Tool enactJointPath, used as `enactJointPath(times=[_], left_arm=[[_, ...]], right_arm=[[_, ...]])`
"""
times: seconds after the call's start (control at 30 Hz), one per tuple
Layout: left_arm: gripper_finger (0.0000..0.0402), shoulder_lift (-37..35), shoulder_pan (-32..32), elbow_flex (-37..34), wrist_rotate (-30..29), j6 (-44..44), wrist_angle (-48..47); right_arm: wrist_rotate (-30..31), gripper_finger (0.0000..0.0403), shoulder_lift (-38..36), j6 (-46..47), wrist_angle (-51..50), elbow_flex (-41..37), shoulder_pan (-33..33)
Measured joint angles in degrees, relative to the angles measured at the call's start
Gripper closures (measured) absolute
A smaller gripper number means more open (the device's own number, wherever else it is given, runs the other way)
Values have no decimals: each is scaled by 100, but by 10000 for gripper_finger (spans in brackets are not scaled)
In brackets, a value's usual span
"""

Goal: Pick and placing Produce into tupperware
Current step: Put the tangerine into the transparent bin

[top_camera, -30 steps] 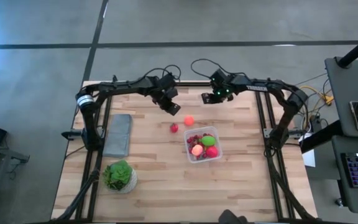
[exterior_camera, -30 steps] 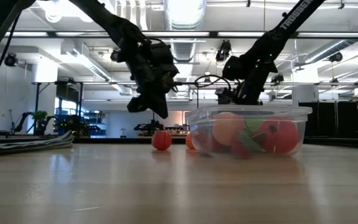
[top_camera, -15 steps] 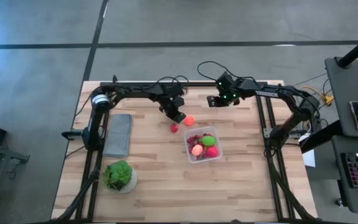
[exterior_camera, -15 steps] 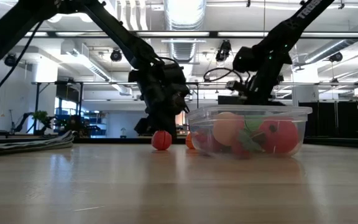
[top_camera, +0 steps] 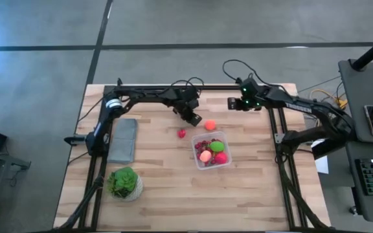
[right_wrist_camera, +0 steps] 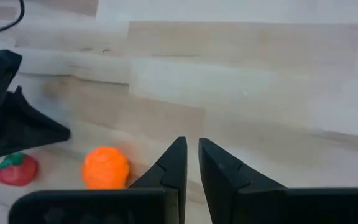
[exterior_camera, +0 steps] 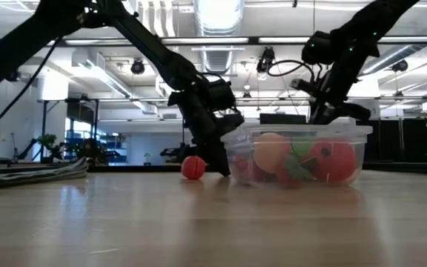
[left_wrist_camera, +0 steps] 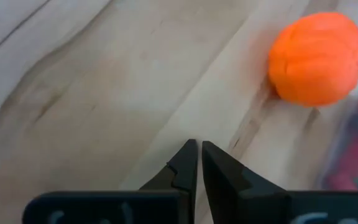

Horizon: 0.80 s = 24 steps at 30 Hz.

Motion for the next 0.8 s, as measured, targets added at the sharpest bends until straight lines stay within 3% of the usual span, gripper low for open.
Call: enactJointPath(times=[0.2, 0.33, 0.47, 0.6, 0.8], left_arm=[[389, -446, 54, -161, 75, 107, -214], [389, -627, 58, -146, 142, 95, -389], [389, -752, -5, -152, 137, -2, -874], [389, -1042, -85, -165, -296, 103, -1250], [380, -1641, -249, -249, -1352, 353, -1548]], right_arm=[[-300, 367, -297, 187, -56, -230, -5], [-860, 367, -98, 258, -6, -243, 11], [-932, 355, 264, 2, 40, -146, 179], [-924, 306, 665, -238, 125, 62, 508], [-603, 198, 1224, -266, 271, 511, 866]])
